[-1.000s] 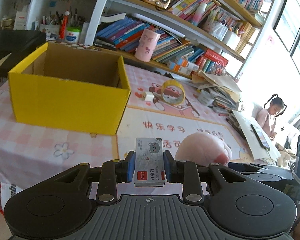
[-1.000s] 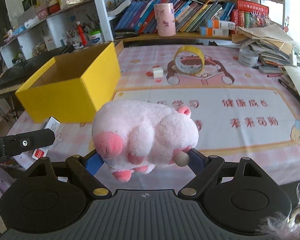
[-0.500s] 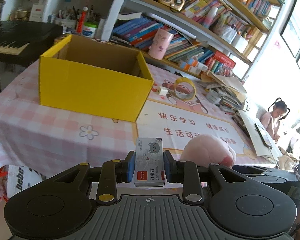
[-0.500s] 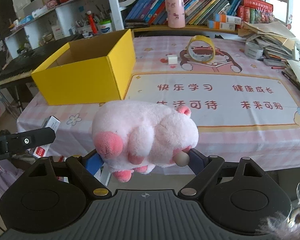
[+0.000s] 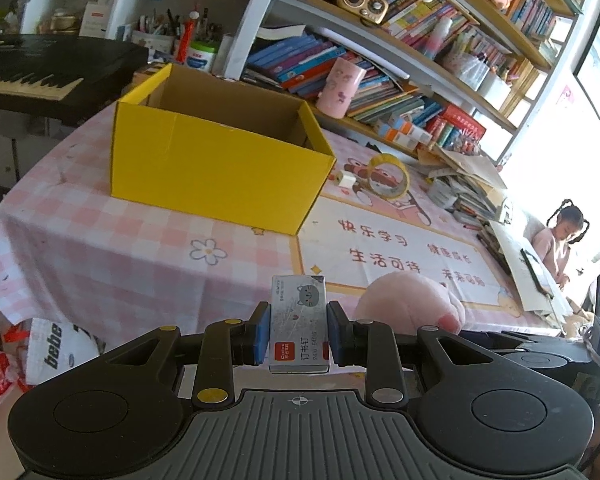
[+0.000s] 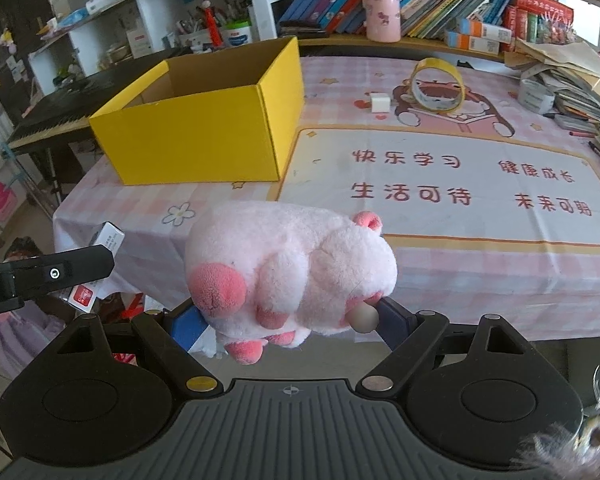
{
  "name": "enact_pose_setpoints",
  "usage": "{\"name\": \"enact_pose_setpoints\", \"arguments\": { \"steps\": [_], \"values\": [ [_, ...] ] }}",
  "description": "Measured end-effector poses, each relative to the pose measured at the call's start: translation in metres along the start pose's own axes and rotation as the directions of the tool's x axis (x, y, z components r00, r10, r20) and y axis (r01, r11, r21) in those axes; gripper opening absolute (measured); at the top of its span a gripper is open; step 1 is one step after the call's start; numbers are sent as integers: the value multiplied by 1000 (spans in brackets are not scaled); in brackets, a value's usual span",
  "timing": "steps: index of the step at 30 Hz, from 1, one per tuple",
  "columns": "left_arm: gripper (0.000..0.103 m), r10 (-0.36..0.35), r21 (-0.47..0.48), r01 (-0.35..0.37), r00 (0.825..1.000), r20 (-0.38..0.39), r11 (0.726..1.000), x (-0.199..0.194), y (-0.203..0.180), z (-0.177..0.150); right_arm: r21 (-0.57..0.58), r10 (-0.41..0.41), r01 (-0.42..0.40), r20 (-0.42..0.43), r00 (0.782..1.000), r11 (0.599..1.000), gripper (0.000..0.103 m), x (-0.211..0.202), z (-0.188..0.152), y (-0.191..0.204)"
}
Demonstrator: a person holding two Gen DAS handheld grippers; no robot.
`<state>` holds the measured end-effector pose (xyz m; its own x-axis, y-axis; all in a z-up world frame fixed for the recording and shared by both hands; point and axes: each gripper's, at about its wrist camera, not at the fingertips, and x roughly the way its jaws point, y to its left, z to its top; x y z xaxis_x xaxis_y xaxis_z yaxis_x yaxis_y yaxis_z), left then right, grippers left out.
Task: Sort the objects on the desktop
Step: 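Carry the staples box and plush paw with both tools over the yellow box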
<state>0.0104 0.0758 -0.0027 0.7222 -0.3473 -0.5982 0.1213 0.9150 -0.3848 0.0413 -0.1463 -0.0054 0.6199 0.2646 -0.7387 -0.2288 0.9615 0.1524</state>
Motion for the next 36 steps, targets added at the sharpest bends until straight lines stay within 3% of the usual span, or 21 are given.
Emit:
{"name": "enact_pose_setpoints", "arguments": {
  "steps": [23,30,36],
  "values": [
    [28,103,-79,-97,992,69,992,-28,40,5,-129,103,-104,-22,994,986,85,18,10,50],
    [28,125,-71,-117,985,115,991,-26,48,28,-179,111,-106,20,994,978,85,22,26,56],
    [28,120,-49,-113,973,196,992,-20,47,65,-178,121,-99,115,986,979,85,16,58,52]
  ]
}}
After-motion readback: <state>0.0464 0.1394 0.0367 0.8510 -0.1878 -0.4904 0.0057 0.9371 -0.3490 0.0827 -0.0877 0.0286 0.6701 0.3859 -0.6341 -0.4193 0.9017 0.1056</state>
